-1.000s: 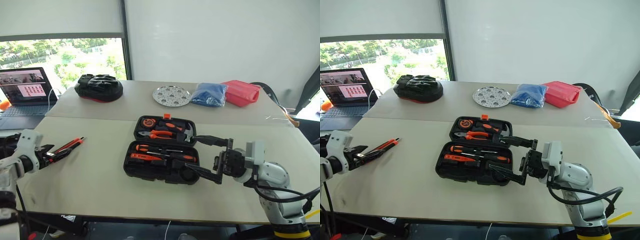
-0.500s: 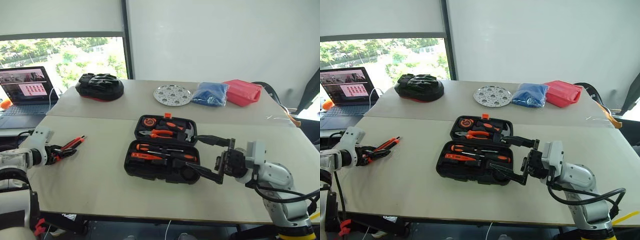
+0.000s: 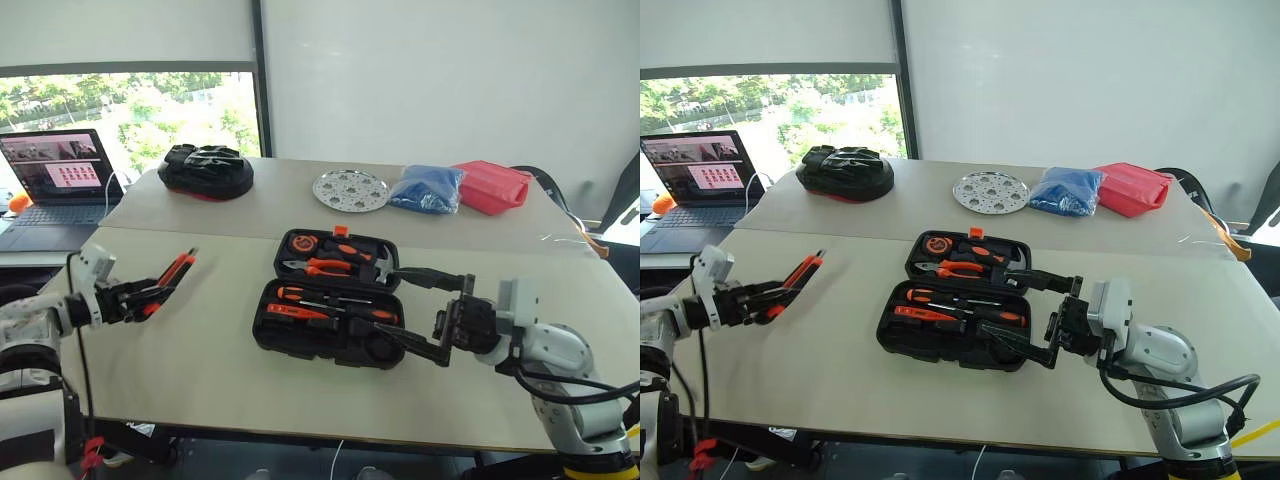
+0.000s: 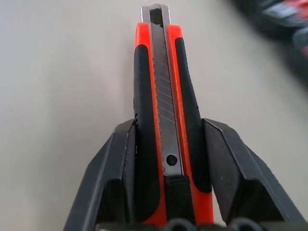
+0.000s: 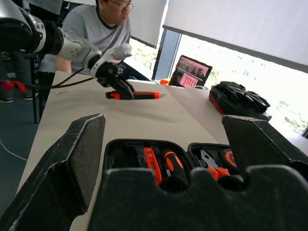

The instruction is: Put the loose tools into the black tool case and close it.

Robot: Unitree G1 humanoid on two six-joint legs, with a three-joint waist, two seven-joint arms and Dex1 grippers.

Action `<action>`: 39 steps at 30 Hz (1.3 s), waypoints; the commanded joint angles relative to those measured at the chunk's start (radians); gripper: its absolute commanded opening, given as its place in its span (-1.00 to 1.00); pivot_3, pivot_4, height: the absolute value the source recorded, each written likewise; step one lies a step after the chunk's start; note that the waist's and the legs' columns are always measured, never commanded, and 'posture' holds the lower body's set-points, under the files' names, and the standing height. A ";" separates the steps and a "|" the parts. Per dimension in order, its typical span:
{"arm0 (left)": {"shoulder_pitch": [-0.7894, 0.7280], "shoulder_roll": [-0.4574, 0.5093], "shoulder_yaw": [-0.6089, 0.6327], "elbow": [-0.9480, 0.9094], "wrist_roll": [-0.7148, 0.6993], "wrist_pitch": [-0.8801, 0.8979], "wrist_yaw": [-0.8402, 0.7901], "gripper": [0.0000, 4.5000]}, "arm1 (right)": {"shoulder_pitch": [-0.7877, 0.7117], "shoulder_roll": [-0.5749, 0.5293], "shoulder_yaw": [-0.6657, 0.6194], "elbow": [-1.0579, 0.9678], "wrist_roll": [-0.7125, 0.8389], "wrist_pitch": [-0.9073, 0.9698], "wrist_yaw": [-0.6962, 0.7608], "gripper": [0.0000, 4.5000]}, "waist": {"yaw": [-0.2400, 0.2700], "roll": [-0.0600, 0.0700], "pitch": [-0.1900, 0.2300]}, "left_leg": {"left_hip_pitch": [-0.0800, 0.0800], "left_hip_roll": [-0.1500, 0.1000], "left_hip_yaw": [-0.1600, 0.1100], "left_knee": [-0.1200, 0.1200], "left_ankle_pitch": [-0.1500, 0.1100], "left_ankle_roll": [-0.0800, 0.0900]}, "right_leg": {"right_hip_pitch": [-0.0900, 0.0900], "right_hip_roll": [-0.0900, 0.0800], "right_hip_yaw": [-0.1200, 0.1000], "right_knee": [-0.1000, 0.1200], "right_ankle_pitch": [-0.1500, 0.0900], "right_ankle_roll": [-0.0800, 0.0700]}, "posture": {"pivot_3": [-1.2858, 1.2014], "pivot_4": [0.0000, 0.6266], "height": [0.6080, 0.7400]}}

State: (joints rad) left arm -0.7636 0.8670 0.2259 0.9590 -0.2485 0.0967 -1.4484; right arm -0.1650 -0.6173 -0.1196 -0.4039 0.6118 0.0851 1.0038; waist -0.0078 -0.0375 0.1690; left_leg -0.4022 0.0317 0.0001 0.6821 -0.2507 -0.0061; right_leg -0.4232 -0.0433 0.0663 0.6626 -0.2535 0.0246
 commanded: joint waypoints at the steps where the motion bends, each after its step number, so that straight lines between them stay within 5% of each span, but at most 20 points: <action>1: -0.010 -0.031 -0.100 -0.332 -0.058 0.079 -0.128 -0.27 | 0.022 -0.061 -0.077 -0.022 0.025 0.013 0.026 1.00 | 0.006 0.000 0.000 | 0.000 0.000 0.000 0.000 0.000 0.000 | 0.000 0.000 0.000 0.000 0.000 0.000 | 0.03 -0.52 1.00; 6: -0.006 -0.073 -0.310 -0.659 -0.041 0.189 -0.166 -0.27 | 0.058 -0.103 -0.106 -0.024 0.036 0.038 0.037 1.00 | -0.002 0.000 0.000 | 0.000 0.000 0.000 0.001 0.000 0.000 | 0.000 0.000 0.001 0.000 0.000 0.001 | 0.03 -0.52 1.00; 15: -0.009 -0.177 -0.538 -0.764 0.153 0.176 -0.047 -0.27 | 0.176 -0.119 -0.125 -0.091 0.036 0.061 0.037 1.00 | -0.025 0.001 0.000 | 0.002 0.000 0.000 0.000 0.000 0.001 | 0.001 0.003 0.003 0.001 0.000 0.001 | 0.03 -0.52 1.00; 37: -0.048 -0.269 -0.657 -0.667 0.255 0.106 -0.063 -0.27 | 0.229 -0.075 -0.128 -0.105 0.014 0.009 0.018 1.00 | -0.007 0.001 0.000 | 0.003 0.000 0.000 0.001 0.000 0.001 | 0.003 0.003 0.004 0.000 0.000 0.001 | 0.03 -0.52 1.00; 39: -0.044 -0.276 -0.638 -0.680 0.230 0.125 -0.063 0.17 | 0.228 -0.072 -0.128 -0.101 0.012 0.007 0.019 1.00 | -0.007 0.001 0.000 | 0.003 0.000 0.000 0.001 0.000 0.001 | 0.003 0.003 0.004 0.000 0.000 0.001 | 0.03 -0.52 1.00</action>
State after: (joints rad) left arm -0.8140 0.6014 -0.4064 0.2894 0.0010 0.2041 -1.4939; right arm 0.0645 -0.6938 -0.2278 -0.4860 0.6200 0.1183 1.0234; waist -0.0151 -0.0366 0.1691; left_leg -0.3991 0.0315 0.0002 0.6834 -0.2507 -0.0055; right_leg -0.4201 -0.0408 0.0698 0.6627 -0.2537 0.0258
